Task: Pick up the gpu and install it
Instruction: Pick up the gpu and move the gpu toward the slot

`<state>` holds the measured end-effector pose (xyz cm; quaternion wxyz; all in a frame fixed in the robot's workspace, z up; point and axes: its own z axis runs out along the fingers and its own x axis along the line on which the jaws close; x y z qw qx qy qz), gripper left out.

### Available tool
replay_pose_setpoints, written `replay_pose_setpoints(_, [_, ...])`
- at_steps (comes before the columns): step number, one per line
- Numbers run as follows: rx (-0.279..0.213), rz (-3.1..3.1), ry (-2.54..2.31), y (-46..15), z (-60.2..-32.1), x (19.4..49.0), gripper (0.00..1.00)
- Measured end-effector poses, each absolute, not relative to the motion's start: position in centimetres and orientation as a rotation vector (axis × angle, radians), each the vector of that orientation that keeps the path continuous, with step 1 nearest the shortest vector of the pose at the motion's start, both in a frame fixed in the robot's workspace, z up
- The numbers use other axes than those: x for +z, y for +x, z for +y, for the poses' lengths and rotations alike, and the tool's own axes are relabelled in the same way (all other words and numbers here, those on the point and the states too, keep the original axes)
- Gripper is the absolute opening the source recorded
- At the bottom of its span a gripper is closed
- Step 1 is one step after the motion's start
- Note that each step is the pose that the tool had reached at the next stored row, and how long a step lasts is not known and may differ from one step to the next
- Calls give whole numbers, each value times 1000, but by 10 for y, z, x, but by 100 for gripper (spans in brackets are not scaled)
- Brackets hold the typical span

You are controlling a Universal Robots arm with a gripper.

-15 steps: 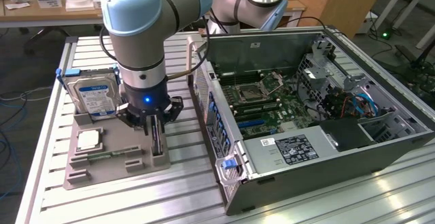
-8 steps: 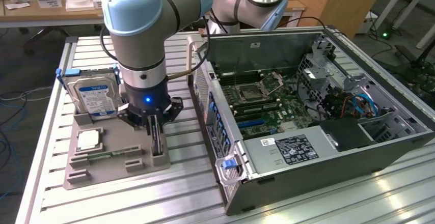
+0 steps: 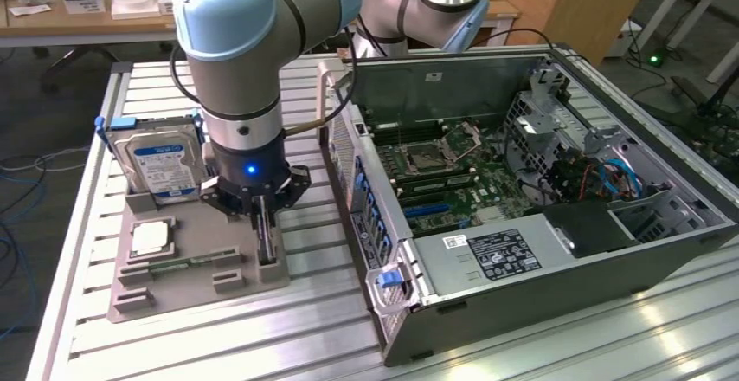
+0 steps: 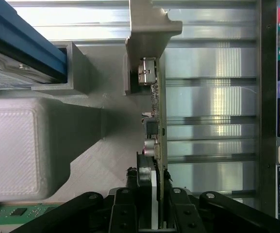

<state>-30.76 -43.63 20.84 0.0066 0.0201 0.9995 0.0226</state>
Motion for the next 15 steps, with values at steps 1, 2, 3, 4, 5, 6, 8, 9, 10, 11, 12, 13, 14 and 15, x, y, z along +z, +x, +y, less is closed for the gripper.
replay_pose_setpoints(1, [71,3127,63,-308,-436,208,28])
replay_pose_setpoints(2, [71,3127,63,-308,-436,208,28])
replay_pose_setpoints(3, [71,3127,63,-308,-436,208,28])
replay_pose_setpoints(4, [71,3127,63,-308,-436,208,28])
replay_pose_setpoints(5, [71,3127,63,-308,-436,208,28])
replay_pose_setpoints(6, [71,3127,63,-308,-436,208,28])
replay_pose_setpoints(8, [71,3127,63,-308,-436,208,28])
replay_pose_setpoints(9, [71,3127,63,-308,-436,208,28])
replay_pose_setpoints(10, [71,3127,63,-308,-436,208,28])
replay_pose_setpoints(11, [72,3127,63,-308,-436,209,28])
replay_pose_setpoints(12, [73,3127,63,-308,-436,210,28])
replay_pose_setpoints(13, [73,3127,63,-308,-436,212,28])
replay_pose_setpoints(14, [75,3127,63,-308,-436,215,28])
replay_pose_setpoints(15, [76,3127,63,-308,-436,217,28])
